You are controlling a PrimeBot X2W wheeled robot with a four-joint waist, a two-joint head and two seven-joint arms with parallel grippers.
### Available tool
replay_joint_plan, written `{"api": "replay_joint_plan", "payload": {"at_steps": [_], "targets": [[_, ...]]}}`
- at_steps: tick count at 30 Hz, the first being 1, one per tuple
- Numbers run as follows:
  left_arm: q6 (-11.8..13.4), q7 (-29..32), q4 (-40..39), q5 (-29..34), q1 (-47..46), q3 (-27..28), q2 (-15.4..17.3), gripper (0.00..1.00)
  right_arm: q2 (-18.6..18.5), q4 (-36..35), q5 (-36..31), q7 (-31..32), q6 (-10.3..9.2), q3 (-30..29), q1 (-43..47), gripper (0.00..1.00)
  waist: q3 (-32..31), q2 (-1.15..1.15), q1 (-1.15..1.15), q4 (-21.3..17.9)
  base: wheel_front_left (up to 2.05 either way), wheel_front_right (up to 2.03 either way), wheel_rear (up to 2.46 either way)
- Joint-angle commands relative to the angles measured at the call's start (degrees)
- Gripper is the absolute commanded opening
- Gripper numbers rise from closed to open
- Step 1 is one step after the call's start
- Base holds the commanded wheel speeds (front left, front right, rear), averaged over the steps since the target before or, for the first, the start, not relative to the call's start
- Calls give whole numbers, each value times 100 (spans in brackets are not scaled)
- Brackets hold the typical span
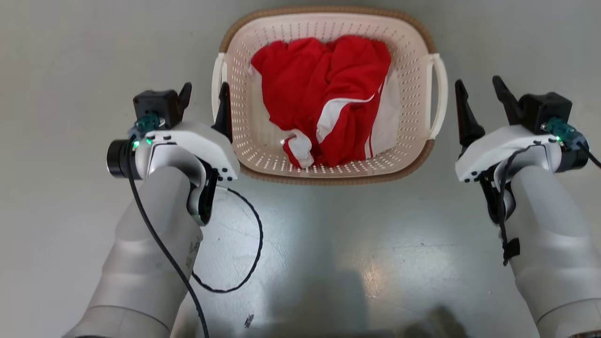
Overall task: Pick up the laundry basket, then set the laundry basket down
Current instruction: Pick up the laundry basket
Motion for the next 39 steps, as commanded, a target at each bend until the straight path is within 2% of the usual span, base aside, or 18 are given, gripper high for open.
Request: {"api": "replay_joint_plan", "payload": {"at_steps": [1, 13, 27, 39], "targets": [[48, -34, -48, -27, -24, 83, 116, 100, 67, -21, -17, -62, 35, 111, 60, 100, 99, 0, 0, 36, 0, 0, 0], [8, -34, 253, -132, -321, -198, 116, 100, 134, 232, 4, -62, 35, 310, -65, 100, 315, 0, 0, 83, 0, 0, 0], [130, -34, 591, -230, -760, -479, 116, 100, 142, 428, -2, -62, 35, 423, -427, 100, 759, 0, 0, 104, 0, 0, 0], [41, 57, 1264, -334, -1283, -873, 116, 100, 225, 787, 57, -62, 35, 525, -714, 100, 872, 0, 0, 72, 0, 0, 0]]}}
